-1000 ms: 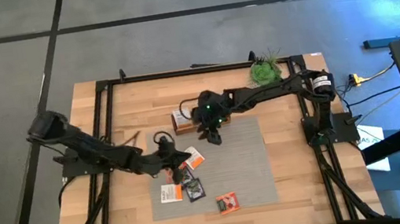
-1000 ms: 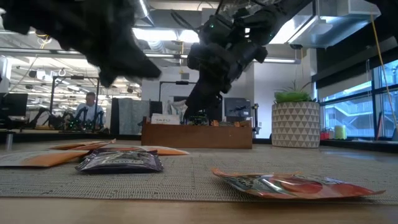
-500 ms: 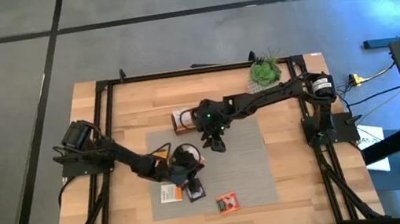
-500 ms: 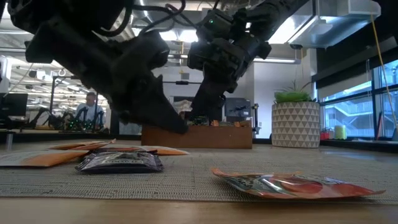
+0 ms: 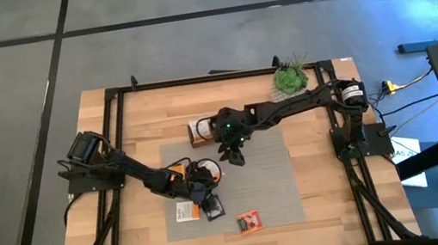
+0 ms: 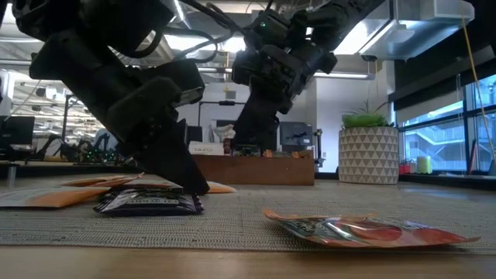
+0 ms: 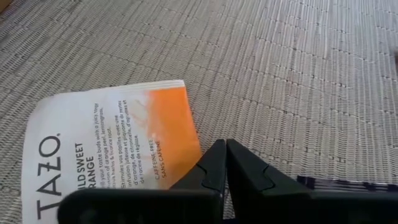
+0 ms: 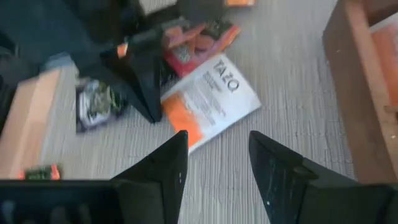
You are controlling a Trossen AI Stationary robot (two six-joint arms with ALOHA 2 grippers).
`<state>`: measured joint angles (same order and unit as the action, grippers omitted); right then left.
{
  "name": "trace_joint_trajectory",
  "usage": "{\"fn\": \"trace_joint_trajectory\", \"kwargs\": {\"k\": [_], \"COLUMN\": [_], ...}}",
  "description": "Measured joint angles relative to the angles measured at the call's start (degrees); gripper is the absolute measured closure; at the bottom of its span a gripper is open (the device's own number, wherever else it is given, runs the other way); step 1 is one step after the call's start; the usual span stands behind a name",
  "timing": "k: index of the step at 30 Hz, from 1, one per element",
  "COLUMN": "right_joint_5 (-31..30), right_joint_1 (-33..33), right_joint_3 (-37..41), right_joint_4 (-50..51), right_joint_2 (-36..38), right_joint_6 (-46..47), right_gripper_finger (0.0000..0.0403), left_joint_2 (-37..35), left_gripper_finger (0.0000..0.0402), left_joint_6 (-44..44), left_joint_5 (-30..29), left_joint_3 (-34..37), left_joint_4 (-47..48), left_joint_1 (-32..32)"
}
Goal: Pick & Place Tea
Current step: Put the white tea bag into the left section of the wooden organizer
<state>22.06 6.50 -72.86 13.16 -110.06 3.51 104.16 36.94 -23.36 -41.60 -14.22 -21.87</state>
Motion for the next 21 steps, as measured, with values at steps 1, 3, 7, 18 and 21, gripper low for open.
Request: {"fn": "trace_joint_trajectory", "kwargs": {"k": [1,3,7,18,21], "right_joint_5": [0.0,0.0,-2.0,-3.0,-3.0], "right_joint_1": [0.0,0.0,0.0,0.6,0.6], "right_joint_3": [0.0,0.0,-0.1,-0.1,0.0], "right_joint_4": [-1.0,-2.3,-2.2,-1.6,-1.6], "right_joint_2": [0.0,0.0,0.0,0.0,0.0], "right_joint_6": [1.4,3.9,6.9,6.6,6.6], "right_gripper_finger": [0.0231,0.0231,0.0231,0.0231,0.0231], "left_joint_2": [0.0,-0.1,-0.5,-4.2,-4.0], "left_gripper_finger": [0.0393,0.0393,0.0391,0.0391,0.0389], "left_joint_6": [0.0,0.0,-0.3,-1.4,0.8], "left_joint_5": [0.0,0.0,-0.4,-2.6,-3.5], "left_joint_3": [0.0,-0.1,0.2,0.2,0.3], "left_joint_4": [0.4,1.1,-0.9,3.3,6.7], "left_joint_1": [0.0,0.0,0.0,-0.1,-0.2]}}
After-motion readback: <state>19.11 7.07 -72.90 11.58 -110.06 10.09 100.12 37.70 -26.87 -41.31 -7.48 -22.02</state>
